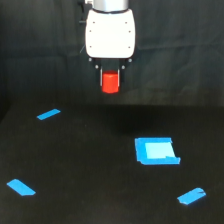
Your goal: Pick up the red object from the table
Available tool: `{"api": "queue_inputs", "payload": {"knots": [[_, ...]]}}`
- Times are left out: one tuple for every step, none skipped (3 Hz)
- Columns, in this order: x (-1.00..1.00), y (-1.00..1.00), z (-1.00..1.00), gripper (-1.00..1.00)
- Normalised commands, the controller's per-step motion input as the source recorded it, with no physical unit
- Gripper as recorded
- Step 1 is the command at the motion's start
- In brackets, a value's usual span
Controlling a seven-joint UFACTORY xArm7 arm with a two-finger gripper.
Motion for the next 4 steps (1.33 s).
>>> {"api": "queue_inputs", "payload": {"knots": [[0.04,-0.08,0.00,-0.89],[-0.06,-0.05,0.12,-0.85],[0.14,0.11,-0.03,-1.00],[0.10,-0.07,0.11,-0.95]]}}
